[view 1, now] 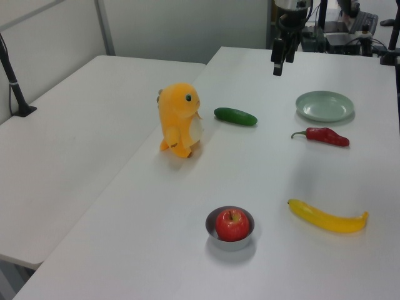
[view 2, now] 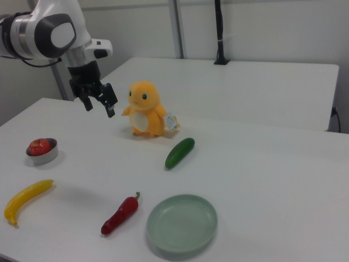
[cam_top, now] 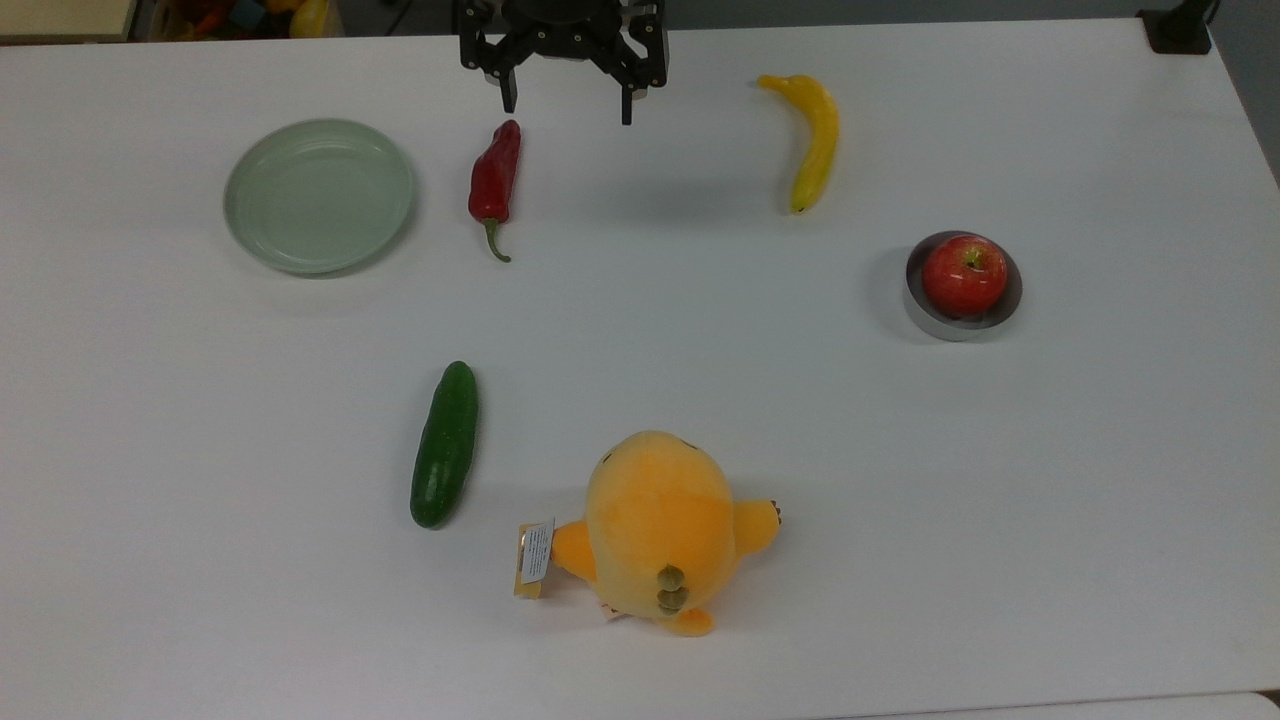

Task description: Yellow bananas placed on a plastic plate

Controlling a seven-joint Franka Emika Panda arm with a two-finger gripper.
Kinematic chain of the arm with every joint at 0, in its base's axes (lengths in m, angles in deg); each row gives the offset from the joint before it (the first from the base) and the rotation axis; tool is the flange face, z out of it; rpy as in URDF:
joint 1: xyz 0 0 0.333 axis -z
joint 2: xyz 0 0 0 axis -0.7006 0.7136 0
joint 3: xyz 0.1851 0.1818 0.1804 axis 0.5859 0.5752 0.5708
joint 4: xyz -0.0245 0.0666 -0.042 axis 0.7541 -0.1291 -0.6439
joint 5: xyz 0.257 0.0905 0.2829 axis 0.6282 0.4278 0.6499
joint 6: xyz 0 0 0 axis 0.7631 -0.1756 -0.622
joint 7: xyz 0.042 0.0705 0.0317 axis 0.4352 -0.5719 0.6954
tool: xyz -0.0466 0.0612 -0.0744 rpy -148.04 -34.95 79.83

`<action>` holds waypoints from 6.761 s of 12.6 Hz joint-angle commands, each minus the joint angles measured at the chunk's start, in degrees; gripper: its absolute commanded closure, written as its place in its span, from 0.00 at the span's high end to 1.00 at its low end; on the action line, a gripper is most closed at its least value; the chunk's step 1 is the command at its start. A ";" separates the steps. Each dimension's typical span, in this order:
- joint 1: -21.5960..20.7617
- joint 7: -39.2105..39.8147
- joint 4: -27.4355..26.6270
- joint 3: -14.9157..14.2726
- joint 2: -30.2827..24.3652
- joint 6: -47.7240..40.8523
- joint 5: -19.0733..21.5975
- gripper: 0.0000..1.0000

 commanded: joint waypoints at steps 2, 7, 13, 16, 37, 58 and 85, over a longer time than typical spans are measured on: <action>-1.03 1.78 -0.82 -1.23 -1.14 -0.91 1.06 1.00; -1.21 1.87 -0.82 -1.23 -0.79 -0.47 1.15 1.00; -2.35 1.69 -1.78 -0.80 0.79 2.17 1.15 1.00; -3.31 0.99 -3.98 2.01 0.27 1.99 1.50 1.00; -13.07 -23.70 -35.27 14.50 -2.64 31.08 6.25 1.00; -14.04 -23.80 -34.75 16.35 4.05 35.13 4.14 0.11; -5.52 -4.56 -27.72 -12.99 -0.96 31.17 -1.58 0.12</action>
